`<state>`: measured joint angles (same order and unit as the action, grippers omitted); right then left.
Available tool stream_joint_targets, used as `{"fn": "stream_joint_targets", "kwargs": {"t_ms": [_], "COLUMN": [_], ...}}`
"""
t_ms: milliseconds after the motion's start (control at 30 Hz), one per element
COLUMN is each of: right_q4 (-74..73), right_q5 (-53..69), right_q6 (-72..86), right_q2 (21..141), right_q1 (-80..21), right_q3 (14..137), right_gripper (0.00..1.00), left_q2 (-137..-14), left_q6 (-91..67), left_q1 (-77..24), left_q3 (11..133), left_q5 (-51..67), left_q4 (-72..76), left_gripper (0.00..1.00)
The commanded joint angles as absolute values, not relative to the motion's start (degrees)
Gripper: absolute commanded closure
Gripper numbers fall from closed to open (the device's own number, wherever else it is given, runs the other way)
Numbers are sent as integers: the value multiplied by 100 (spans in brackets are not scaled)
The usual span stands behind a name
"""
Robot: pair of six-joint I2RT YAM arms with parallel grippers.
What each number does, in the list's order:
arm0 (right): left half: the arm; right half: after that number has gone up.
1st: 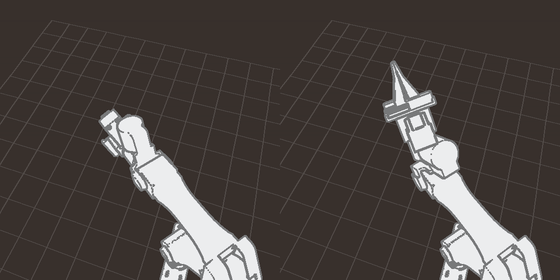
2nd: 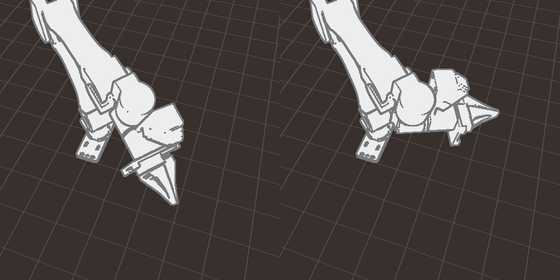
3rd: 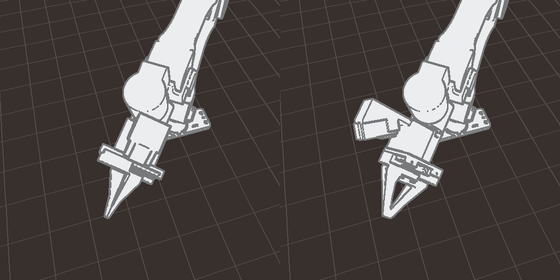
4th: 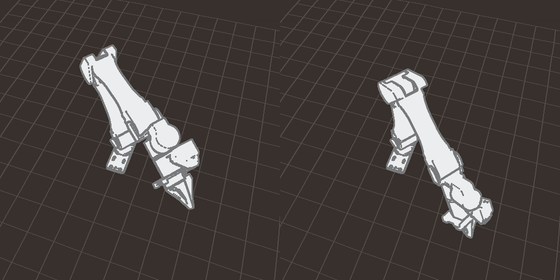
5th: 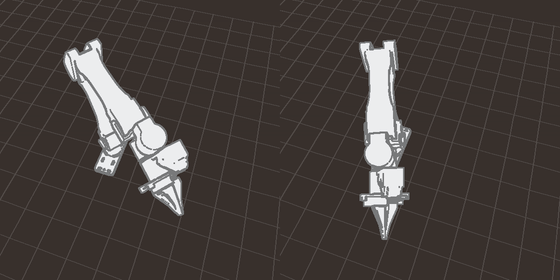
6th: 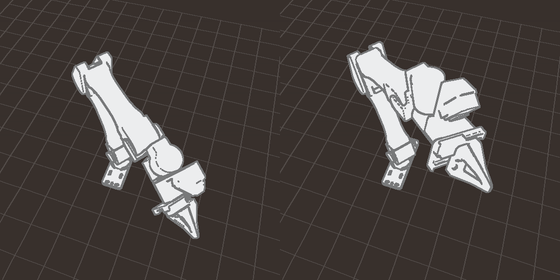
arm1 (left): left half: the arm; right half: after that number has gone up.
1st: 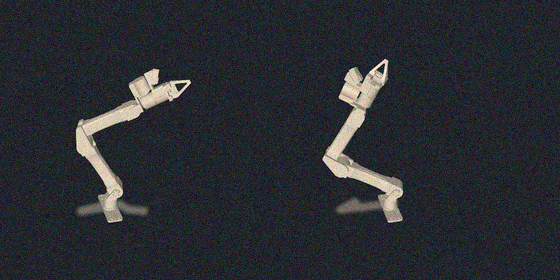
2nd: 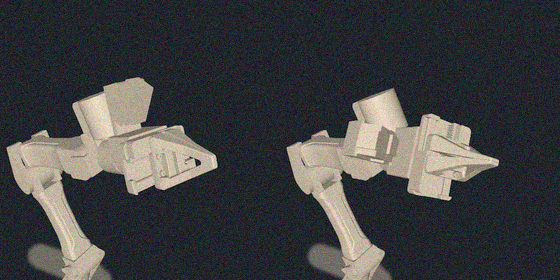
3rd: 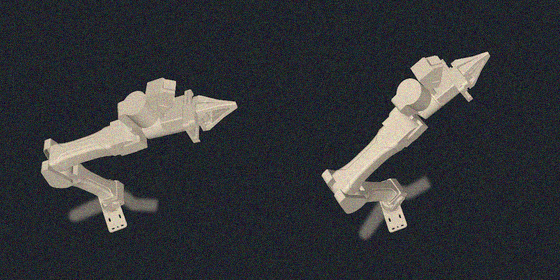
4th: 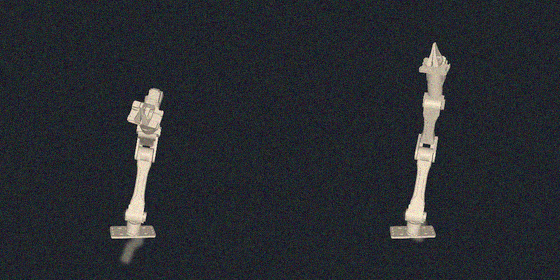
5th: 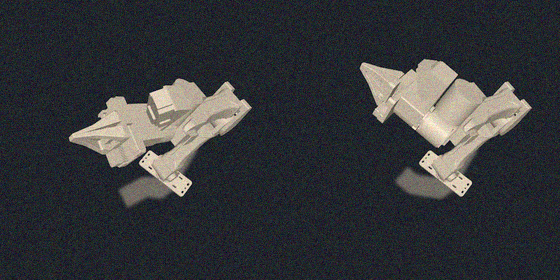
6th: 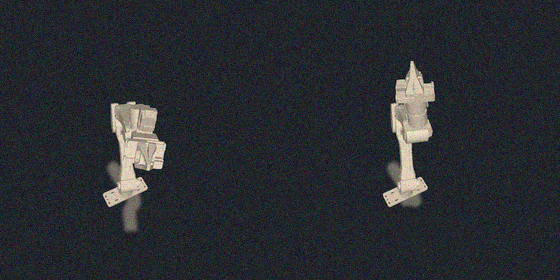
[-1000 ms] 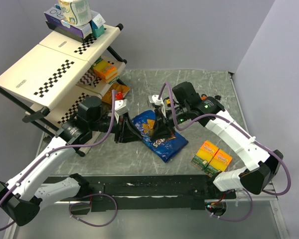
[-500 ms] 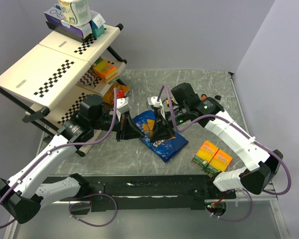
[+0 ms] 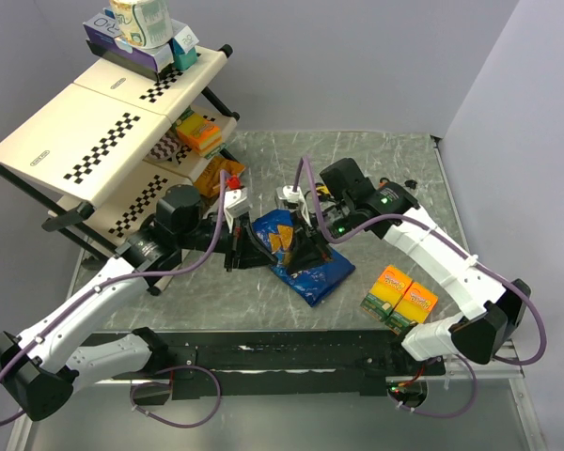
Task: Lock with the key
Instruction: Lock the lock.
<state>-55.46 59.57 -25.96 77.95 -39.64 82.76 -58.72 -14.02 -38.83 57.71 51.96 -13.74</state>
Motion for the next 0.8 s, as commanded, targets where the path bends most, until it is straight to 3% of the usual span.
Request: {"fn": "stream_joint_targets", "kwargs": {"t_ms": [0, 567, 767], "right_q4": [-4896, -4175, -4236], "right_q5": [6205, 6284, 6381], "right_q6": [-2549, -2259, -2417], "right_q2": [7980, 8235, 8209], "right_q1": [-4192, -4473, -4448], "right_q3": [8754, 9079, 9027], "right_gripper": [100, 100, 100], "left_q2": [-5941, -6161, -6091], "left_q6": [-1670, -2619, -2374], "left_q1": [-4166, -4553, -4562], "left_q3": [5608, 4861, 4983], "left_q5": [5133, 5080, 5115], "left_q4": [-695, 966, 583], "left_gripper": [99, 99, 99]}}
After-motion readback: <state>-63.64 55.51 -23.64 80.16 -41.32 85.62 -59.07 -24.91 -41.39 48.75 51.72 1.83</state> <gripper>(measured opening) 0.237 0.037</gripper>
